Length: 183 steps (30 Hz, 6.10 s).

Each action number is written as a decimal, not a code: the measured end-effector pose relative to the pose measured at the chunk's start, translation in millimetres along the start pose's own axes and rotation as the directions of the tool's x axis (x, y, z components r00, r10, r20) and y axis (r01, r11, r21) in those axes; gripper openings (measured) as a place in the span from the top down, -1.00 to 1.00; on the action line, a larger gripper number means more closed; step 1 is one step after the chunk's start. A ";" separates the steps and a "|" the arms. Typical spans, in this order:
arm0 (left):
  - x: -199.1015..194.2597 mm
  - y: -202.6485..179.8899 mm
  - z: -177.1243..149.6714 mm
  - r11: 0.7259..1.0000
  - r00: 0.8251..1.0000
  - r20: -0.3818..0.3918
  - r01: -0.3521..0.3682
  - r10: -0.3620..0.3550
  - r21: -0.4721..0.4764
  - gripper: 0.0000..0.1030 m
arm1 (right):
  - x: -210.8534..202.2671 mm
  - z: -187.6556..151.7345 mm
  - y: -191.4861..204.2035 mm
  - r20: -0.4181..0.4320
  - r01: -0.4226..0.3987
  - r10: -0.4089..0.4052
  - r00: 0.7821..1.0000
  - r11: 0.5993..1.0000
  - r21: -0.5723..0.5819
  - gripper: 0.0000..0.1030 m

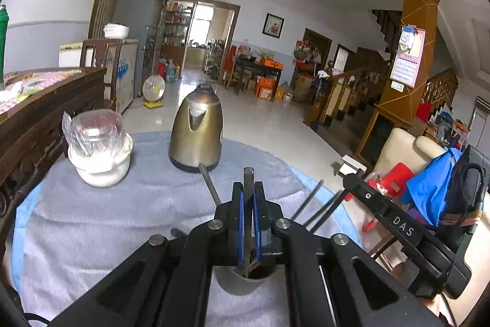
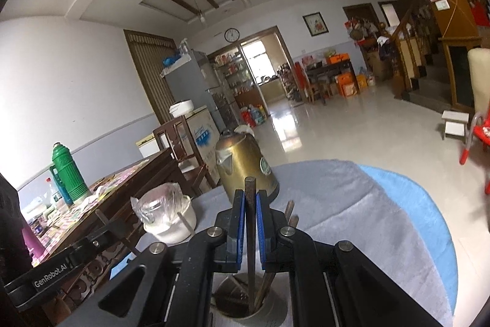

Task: Organize utensils
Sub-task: 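Open both grippers to drop the rods into the grey cup, then move both open grippers back toward the remaining dark rods on the cloth, then close the left gripper on one dark rod while the right gripper grasps the other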

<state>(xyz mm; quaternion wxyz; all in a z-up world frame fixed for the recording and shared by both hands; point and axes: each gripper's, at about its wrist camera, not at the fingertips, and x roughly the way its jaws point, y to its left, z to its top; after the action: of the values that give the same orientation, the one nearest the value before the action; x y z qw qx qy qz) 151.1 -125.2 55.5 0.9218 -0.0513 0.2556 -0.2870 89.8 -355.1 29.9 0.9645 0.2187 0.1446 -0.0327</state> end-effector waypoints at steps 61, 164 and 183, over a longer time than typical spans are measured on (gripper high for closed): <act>-44.9 64.7 -134.4 0.917 0.864 -0.308 -0.377 0.399 0.132 -0.21 | -22.9 -136.6 0.3 -0.335 -0.090 0.095 0.937 0.996 0.030 -0.06; 72.6 165.3 -151.9 0.967 0.777 -0.627 -0.122 -0.047 -0.223 0.77 | 136.5 -209.9 83.2 -0.592 -0.033 -0.087 0.801 0.981 -0.190 0.84; 9.5 142.8 -98.9 0.970 0.899 -0.437 -0.112 0.006 -0.217 0.89 | 45.4 -153.4 68.5 -0.424 -0.155 0.114 0.898 0.986 -0.065 0.86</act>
<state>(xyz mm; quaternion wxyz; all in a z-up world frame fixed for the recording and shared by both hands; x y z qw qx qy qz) 180.0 -6.8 -68.6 0.8374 -0.0881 0.4878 -0.2305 101.2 -227.2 -87.5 0.9203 0.1829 0.3342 0.0887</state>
